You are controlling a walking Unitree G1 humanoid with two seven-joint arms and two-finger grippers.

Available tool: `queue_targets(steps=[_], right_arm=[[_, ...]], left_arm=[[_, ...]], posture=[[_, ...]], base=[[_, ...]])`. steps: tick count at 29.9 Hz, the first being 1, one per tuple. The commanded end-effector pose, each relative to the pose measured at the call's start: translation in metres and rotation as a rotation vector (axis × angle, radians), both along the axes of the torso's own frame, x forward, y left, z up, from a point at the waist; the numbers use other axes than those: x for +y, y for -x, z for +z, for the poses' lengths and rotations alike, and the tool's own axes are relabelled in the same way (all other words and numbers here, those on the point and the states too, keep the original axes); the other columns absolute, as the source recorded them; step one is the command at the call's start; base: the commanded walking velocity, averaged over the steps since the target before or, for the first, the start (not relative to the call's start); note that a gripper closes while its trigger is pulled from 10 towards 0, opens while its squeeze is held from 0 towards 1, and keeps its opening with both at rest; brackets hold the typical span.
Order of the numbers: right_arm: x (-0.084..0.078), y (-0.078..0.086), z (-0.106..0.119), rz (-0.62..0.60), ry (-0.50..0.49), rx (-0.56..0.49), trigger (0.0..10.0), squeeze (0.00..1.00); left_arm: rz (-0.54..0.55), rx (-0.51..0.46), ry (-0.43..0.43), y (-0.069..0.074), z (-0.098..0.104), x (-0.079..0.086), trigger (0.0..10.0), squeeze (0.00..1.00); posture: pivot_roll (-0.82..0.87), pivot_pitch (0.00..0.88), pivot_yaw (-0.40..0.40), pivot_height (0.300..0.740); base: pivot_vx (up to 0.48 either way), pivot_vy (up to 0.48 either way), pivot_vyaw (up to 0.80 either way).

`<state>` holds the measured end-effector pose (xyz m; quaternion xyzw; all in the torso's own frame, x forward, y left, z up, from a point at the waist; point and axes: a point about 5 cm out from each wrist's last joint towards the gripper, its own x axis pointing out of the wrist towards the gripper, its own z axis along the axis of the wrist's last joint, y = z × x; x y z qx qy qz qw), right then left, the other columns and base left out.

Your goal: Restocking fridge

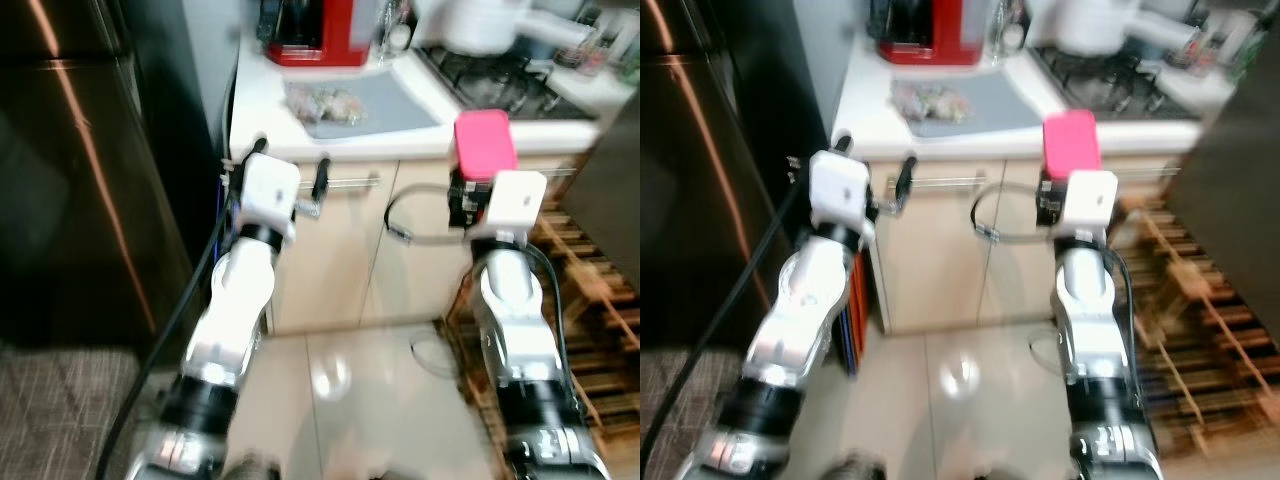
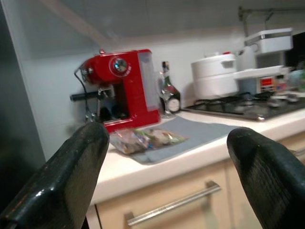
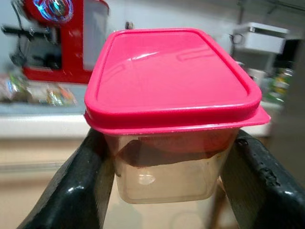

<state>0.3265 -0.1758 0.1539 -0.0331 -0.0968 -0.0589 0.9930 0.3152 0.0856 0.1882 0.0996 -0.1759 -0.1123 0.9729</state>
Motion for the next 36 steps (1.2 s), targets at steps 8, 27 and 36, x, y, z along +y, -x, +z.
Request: queue_targets(steps=[8, 27, 36], right_arm=[[-0.001, 0.005, -0.007, 0.012, -0.005, 0.024, 0.0, 0.00], [-0.039, 0.099, -0.068, 0.211, 0.034, 0.343, 0.0, 0.00], [-0.021, 0.067, -0.056, 0.182, -0.013, 0.266, 0.0, 0.00]], left_arm=[[0.055, 0.055, 0.009, 0.000, -0.011, 0.013, 10.0, 0.00], [0.062, 0.287, -0.032, 0.084, -0.070, 0.080, 10.0, 0.00], [0.093, 0.235, -0.017, 0.059, -0.059, 0.065, 10.0, 0.00]], posture=[[-0.06, 0.000, -0.026, 0.740], [0.00, 0.000, -0.045, 0.740], [0.00, 0.000, -0.063, 0.740]], base=[[-0.269, 0.000, 0.00], [-0.028, 0.000, 0.00], [0.000, -0.373, 0.00]])
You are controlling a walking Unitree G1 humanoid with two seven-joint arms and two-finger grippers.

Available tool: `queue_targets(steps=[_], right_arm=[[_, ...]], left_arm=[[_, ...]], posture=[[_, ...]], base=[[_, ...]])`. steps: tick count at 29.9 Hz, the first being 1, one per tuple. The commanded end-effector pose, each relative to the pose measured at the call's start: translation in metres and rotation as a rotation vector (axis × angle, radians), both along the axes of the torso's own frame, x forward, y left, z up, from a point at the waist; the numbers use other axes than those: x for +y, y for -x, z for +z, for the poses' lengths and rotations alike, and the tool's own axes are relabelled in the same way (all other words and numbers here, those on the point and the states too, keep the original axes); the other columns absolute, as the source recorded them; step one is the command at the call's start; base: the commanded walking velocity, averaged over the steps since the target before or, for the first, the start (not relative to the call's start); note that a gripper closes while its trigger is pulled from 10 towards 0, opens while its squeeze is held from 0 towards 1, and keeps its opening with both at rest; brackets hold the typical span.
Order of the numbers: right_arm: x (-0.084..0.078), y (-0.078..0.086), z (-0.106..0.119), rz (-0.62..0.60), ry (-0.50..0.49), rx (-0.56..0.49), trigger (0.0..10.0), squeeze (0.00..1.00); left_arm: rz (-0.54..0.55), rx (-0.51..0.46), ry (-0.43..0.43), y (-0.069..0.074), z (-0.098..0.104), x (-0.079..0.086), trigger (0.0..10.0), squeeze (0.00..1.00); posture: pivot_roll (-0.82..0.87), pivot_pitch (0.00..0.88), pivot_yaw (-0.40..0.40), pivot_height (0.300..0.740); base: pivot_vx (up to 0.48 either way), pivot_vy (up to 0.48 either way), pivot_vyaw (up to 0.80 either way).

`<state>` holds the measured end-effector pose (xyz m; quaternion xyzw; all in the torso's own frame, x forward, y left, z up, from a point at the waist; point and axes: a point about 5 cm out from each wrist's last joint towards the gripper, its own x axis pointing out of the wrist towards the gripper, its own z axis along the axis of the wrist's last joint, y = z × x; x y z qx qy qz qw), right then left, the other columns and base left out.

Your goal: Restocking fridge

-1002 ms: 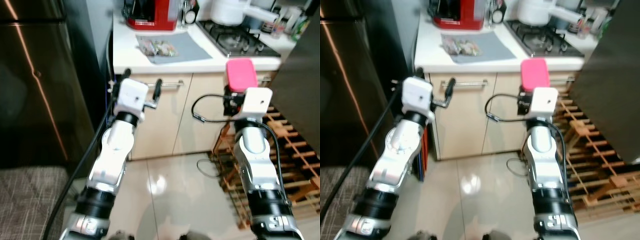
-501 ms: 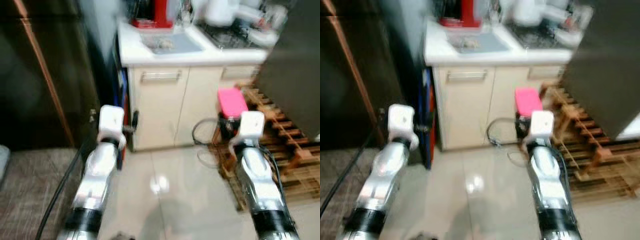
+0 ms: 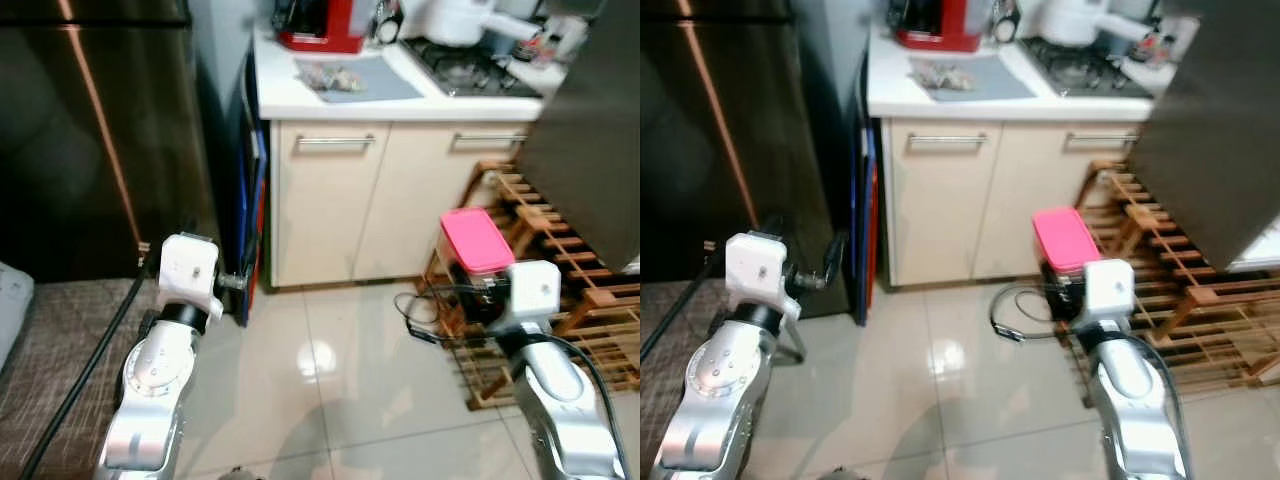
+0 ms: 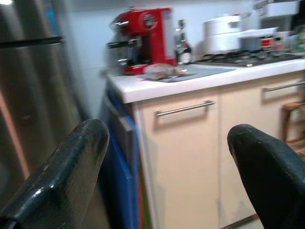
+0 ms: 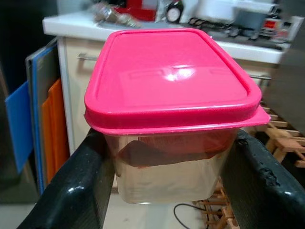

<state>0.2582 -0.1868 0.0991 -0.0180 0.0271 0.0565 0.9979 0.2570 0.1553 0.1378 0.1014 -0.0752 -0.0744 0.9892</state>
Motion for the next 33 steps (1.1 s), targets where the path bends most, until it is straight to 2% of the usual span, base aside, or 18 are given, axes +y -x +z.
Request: queue_targets(steps=[1, 4, 8, 15, 16, 19, 22, 28, 33], right_arm=[[-0.010, -0.003, 0.000, -0.048, 0.018, 0.009, 0.0, 0.00], [-0.023, -0.003, -0.005, -0.126, -0.019, 0.048, 0.0, 0.00], [-0.024, 0.006, -0.013, -0.098, 0.015, 0.070, 0.0, 0.00], [-0.022, 0.005, -0.019, -0.107, 0.002, 0.081, 0.0, 0.00], [-0.018, 0.005, -0.018, -0.098, 0.000, 0.077, 0.0, 0.00], [-0.017, 0.006, -0.018, -0.096, 0.000, 0.074, 0.0, 0.00], [-0.019, 0.008, -0.017, -0.101, 0.001, 0.071, 0.0, 0.00], [-0.022, 0.014, -0.019, -0.109, 0.009, 0.081, 0.0, 0.00], [-0.022, 0.015, -0.020, -0.099, 0.009, 0.086, 0.0, 0.00]], left_arm=[[-0.009, 0.048, -0.005, 0.002, -0.009, -0.005, 10.0, 0.00], [0.026, 0.116, 0.023, 0.010, -0.022, 0.005, 10.0, 0.00], [0.021, 0.129, 0.022, 0.015, -0.027, 0.002, 10.0, 0.00], [0.045, 0.131, 0.037, 0.010, -0.027, 0.002, 10.0, 0.00], [0.076, 0.140, 0.071, 0.004, -0.027, 0.002, 10.0, 0.00], [0.085, 0.141, 0.087, -0.001, -0.026, 0.000, 10.0, 0.00], [0.067, 0.135, 0.063, 0.000, -0.026, -0.004, 10.0, 0.00], [0.084, 0.154, 0.047, 0.006, -0.032, 0.000, 10.0, 0.00], [0.105, 0.159, 0.049, 0.006, -0.033, -0.002, 10.0, 0.00]], posture=[[-0.01, 0.000, -0.062, 0.740], [-0.02, 0.000, -0.065, 0.740], [-0.01, 0.000, -0.070, 0.740], [-0.01, 0.000, -0.066, 0.740], [-0.02, 0.000, -0.062, 0.740], [-0.03, 0.000, -0.061, 0.740], [-0.04, 0.000, -0.061, 0.740], [-0.04, 0.000, -0.063, 0.740], [-0.04, 0.000, -0.064, 0.740]], base=[[0.000, -0.480, 0.00], [0.000, -0.480, 0.00], [0.000, -0.480, 0.00], [0.000, -0.480, 0.00], [0.000, -0.480, 0.00], [0.000, -0.480, 0.00], [0.000, -0.480, 0.00], [0.000, -0.480, 0.00], [0.000, -0.480, 0.00]])
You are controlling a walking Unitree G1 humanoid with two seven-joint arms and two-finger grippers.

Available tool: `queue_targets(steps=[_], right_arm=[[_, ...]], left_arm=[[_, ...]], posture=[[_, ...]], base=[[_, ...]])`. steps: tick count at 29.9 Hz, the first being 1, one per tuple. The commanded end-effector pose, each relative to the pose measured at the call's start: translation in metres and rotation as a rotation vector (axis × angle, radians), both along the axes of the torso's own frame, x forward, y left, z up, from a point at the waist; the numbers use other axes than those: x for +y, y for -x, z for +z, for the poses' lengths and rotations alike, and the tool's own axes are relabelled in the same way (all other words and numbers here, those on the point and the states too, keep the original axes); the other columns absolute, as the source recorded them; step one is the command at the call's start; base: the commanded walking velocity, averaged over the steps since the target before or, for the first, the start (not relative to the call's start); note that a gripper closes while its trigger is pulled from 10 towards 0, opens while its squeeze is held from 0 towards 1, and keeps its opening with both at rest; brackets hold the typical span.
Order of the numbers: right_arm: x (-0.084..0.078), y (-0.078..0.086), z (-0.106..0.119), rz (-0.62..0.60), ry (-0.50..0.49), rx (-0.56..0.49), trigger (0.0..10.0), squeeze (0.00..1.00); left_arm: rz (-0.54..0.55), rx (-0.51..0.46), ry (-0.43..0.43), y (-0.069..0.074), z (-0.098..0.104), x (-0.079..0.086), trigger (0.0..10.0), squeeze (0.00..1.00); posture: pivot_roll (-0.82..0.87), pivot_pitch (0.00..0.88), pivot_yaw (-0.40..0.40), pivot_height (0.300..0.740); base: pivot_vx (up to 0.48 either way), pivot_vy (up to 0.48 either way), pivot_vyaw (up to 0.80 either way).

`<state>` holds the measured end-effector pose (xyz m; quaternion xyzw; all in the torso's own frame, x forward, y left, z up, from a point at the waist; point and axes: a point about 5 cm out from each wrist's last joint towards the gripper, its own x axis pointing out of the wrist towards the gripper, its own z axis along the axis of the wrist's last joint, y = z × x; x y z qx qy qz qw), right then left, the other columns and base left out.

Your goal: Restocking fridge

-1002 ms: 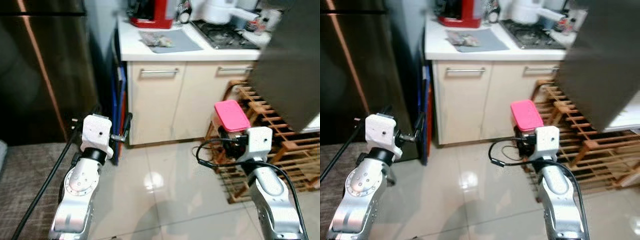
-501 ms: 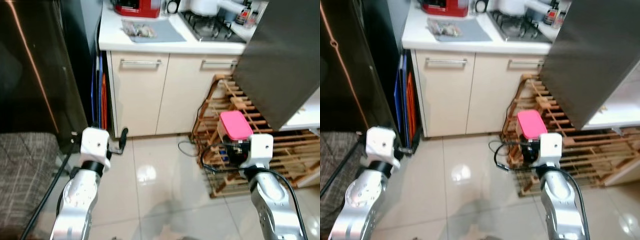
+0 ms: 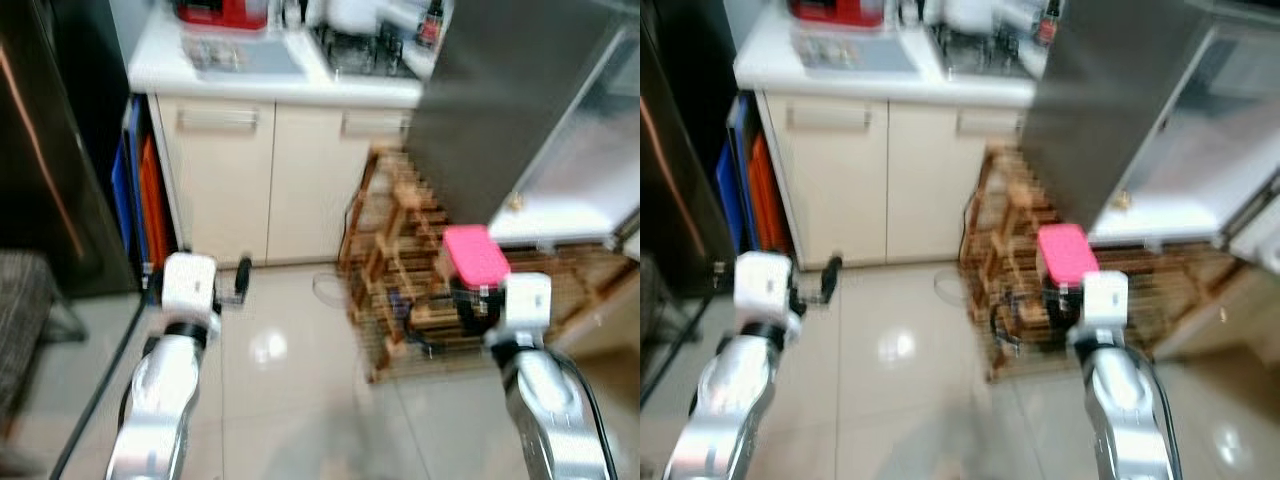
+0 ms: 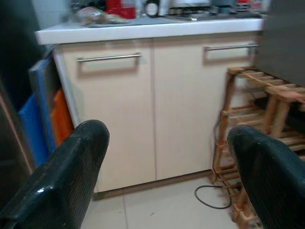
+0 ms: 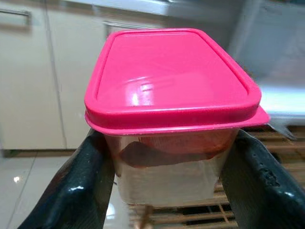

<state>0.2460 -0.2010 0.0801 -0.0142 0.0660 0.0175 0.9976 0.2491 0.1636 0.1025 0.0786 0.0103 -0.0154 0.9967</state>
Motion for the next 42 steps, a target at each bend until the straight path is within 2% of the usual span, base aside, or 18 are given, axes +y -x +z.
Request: queue_targets(steps=[1, 4, 9, 14, 29, 32, 34, 38, 42], right_arm=[[-0.008, 0.001, 0.000, -0.011, 0.011, 0.010, 0.0, 0.00], [-0.009, -0.002, 0.002, -0.008, 0.014, 0.006, 0.0, 0.00], [-0.009, -0.003, 0.002, -0.015, 0.013, 0.006, 0.0, 0.00], [-0.007, -0.003, -0.001, -0.012, 0.018, 0.011, 0.0, 0.00], [-0.009, -0.004, -0.003, -0.045, 0.033, 0.011, 0.0, 0.00], [-0.009, -0.006, -0.002, -0.052, 0.037, 0.007, 0.0, 0.00], [-0.008, -0.006, -0.002, -0.042, 0.044, 0.005, 0.0, 0.00], [-0.001, -0.007, -0.002, -0.018, 0.045, -0.008, 0.0, 0.00], [0.000, -0.011, -0.001, -0.015, 0.039, -0.018, 0.0, 0.00]], left_arm=[[-0.040, -0.012, -0.008, -0.003, 0.003, -0.013, 10.0, 0.00], [-0.039, -0.015, -0.013, -0.005, 0.004, -0.014, 10.0, 0.00], [0.019, -0.014, -0.021, -0.019, 0.006, -0.005, 10.0, 0.00], [-0.016, -0.027, -0.038, -0.021, 0.008, -0.014, 10.0, 0.00], [-0.040, -0.039, -0.051, -0.033, 0.010, -0.020, 10.0, 0.00], [-0.039, -0.061, -0.042, -0.035, 0.013, -0.020, 10.0, 0.00], [-0.040, -0.056, -0.016, -0.036, 0.014, -0.020, 10.0, 0.00], [-0.127, -0.105, 0.046, -0.036, 0.023, -0.026, 10.0, 0.00], [-0.159, -0.131, 0.027, -0.038, 0.029, -0.030, 10.0, 0.00]], posture=[[-0.04, 0.000, -0.065, 0.740], [-0.04, 0.000, -0.065, 0.740], [-0.05, 0.000, -0.058, 0.740], [-0.06, 0.000, -0.052, 0.740], [-0.08, 0.000, -0.039, 0.740], [-0.07, 0.000, -0.040, 0.740], [-0.07, 0.000, -0.039, 0.740], [-0.07, 0.000, -0.037, 0.740], [-0.07, 0.000, -0.030, 0.740]], base=[[0.000, -0.480, 0.00], [0.000, -0.480, 0.00], [0.000, -0.480, 0.00], [0.000, -0.480, 0.00], [0.000, -0.480, 0.72], [0.000, -0.480, 0.00], [0.000, 0.000, 0.00], [0.120, 0.000, 0.00], [0.480, 0.000, 0.00]])
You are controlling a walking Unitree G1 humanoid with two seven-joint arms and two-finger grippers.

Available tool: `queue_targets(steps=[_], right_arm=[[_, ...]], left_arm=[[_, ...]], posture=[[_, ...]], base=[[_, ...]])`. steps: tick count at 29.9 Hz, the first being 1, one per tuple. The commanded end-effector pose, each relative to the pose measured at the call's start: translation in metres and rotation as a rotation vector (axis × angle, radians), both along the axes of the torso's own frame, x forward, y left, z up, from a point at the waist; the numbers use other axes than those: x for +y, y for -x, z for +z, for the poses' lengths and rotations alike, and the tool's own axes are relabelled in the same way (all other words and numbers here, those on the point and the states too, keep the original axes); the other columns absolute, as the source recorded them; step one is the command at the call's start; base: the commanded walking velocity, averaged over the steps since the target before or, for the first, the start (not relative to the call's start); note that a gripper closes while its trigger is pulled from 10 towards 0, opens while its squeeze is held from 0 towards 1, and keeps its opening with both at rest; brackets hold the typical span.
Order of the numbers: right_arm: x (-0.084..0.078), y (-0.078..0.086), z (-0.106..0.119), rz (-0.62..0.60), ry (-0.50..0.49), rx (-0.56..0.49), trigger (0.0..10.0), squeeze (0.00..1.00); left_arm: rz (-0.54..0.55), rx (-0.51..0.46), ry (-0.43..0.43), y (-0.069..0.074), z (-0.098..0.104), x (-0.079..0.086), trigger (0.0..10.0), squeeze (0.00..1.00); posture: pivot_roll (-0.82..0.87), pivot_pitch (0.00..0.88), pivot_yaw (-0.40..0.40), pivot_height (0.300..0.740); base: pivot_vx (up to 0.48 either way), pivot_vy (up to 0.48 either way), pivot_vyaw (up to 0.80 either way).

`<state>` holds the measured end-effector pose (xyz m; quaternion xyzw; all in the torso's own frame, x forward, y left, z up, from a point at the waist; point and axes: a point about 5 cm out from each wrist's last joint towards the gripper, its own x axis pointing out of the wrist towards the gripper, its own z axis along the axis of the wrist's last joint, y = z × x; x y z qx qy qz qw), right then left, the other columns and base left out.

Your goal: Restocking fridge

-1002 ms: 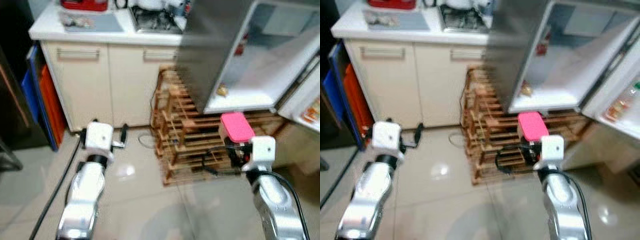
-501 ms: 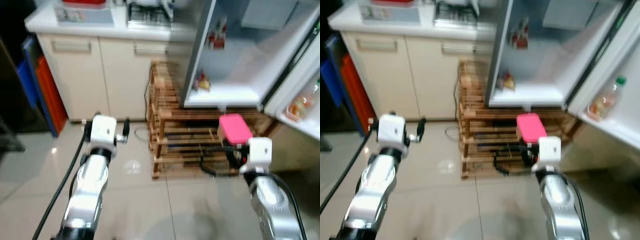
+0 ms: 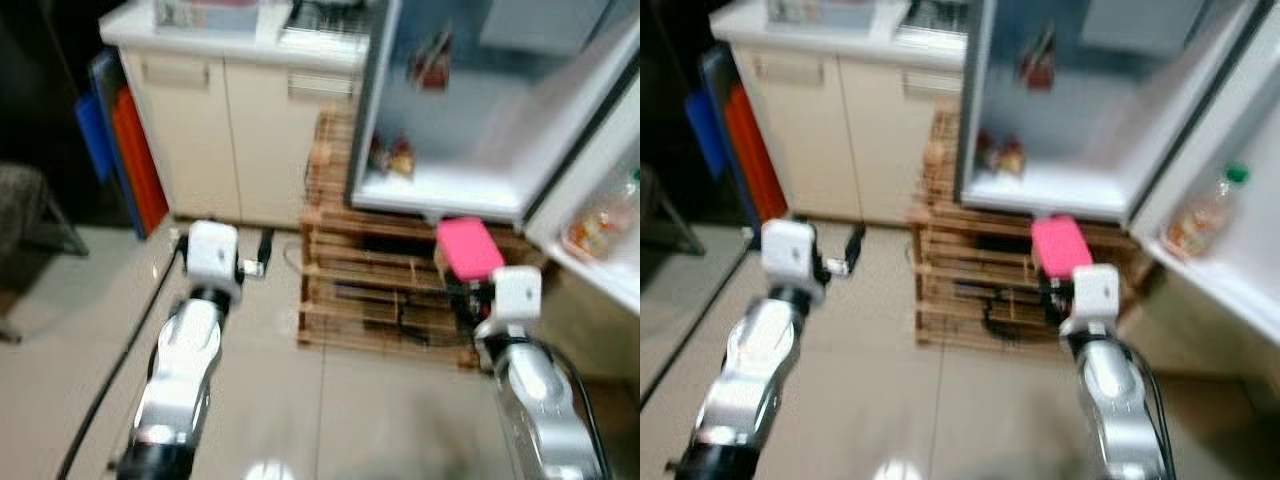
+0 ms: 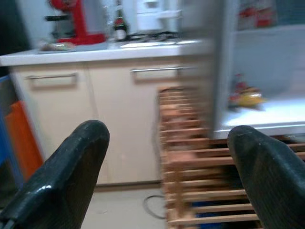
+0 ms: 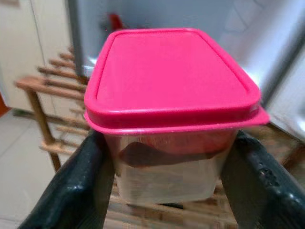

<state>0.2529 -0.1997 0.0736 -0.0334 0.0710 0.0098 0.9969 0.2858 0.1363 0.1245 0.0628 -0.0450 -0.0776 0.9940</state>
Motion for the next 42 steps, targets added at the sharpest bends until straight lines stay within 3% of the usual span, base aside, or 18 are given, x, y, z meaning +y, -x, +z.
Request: queue_targets(steps=[1, 8, 14, 23, 30, 42], right_arm=[[-0.001, -0.004, 0.006, -0.002, -0.001, -0.027, 0.0, 0.00], [-0.002, -0.013, 0.011, 0.001, -0.001, -0.052, 0.0, 0.00], [0.001, -0.023, 0.015, 0.001, -0.009, -0.082, 0.0, 0.00], [0.012, -0.026, 0.017, 0.026, -0.017, -0.103, 0.0, 0.00], [0.008, -0.025, 0.018, 0.000, -0.001, -0.111, 0.0, 0.00], [0.002, -0.020, 0.019, -0.062, 0.025, -0.130, 0.0, 0.00]], left_arm=[[-0.026, -0.032, -0.007, -0.001, 0.007, -0.003, 10.0, 0.00], [-0.063, -0.048, 0.002, -0.003, 0.011, -0.006, 10.0, 0.00], [-0.112, -0.078, -0.046, -0.004, 0.016, -0.010, 10.0, 0.00], [-0.139, -0.111, -0.064, -0.003, 0.023, -0.013, 10.0, 0.00], [-0.168, -0.127, -0.110, -0.001, 0.023, -0.019, 10.0, 0.00], [-0.182, -0.133, -0.086, 0.001, 0.025, -0.021, 10.0, 0.00]], posture=[[-0.07, 0.000, -0.030, 0.740], [-0.07, 0.000, -0.025, 0.740], [-0.06, 0.000, -0.019, 0.740], [-0.05, 0.000, -0.020, 0.740], [-0.06, 0.000, -0.020, 0.740], [-0.06, 0.000, -0.007, 0.740]], base=[[0.480, 0.000, 0.00], [0.480, 0.000, 0.00], [0.480, 0.000, 0.00], [0.480, 0.000, 0.00], [0.476, 0.000, 0.00], [0.000, 0.000, -0.79]])
